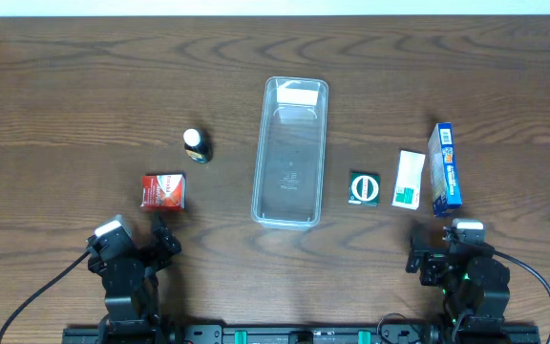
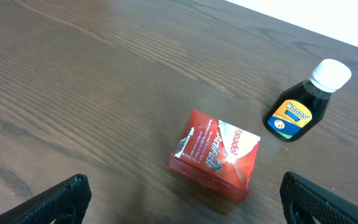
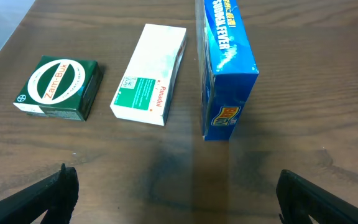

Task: Pack container
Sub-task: 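Move the right gripper toward the tall blue box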

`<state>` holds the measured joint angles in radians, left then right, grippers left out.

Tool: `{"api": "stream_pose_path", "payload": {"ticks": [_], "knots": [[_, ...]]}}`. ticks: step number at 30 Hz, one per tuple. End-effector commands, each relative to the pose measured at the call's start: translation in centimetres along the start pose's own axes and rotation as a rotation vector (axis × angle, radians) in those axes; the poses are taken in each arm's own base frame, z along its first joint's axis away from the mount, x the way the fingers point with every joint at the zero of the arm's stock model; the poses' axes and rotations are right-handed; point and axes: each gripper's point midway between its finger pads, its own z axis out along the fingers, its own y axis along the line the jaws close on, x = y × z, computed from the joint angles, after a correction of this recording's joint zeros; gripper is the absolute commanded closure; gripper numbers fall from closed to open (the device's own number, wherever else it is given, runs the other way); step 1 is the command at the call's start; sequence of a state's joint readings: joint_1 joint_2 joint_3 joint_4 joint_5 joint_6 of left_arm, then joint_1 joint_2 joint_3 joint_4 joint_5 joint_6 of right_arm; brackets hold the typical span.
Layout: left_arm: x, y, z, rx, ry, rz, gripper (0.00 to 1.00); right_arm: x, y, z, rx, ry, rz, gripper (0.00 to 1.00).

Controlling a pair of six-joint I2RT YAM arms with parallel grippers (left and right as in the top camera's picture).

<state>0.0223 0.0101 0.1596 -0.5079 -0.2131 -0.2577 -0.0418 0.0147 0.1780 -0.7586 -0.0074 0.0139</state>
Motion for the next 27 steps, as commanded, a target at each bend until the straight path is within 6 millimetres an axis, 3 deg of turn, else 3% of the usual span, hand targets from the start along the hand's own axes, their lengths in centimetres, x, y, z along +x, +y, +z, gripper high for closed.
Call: {"api": "stream_pose_path", "payload": {"ticks": [1,21,23,27], "knots": [[0.5,0.2,0.3,-0.009,0.004,0.02,0.02,0.3,0.0,0.2,0.001,0.003,-0.016,0.01],[0.5,0.2,0.3,-0.008,0.004,0.02,0.02,0.3,0.0,0.2,0.001,0.002,-0.016,0.01],[0.5,0.2,0.3,-0.009,0.005,0.02,0.02,-1.8,-0.2,0.1,0.013,-0.081,-0.021,0.01],[0.5,0.2,0.3,-0.008,0.004,0.02,0.02,-8.5,2.8,-1.6,-0.184,-0.351,0.129,0.01]]}}
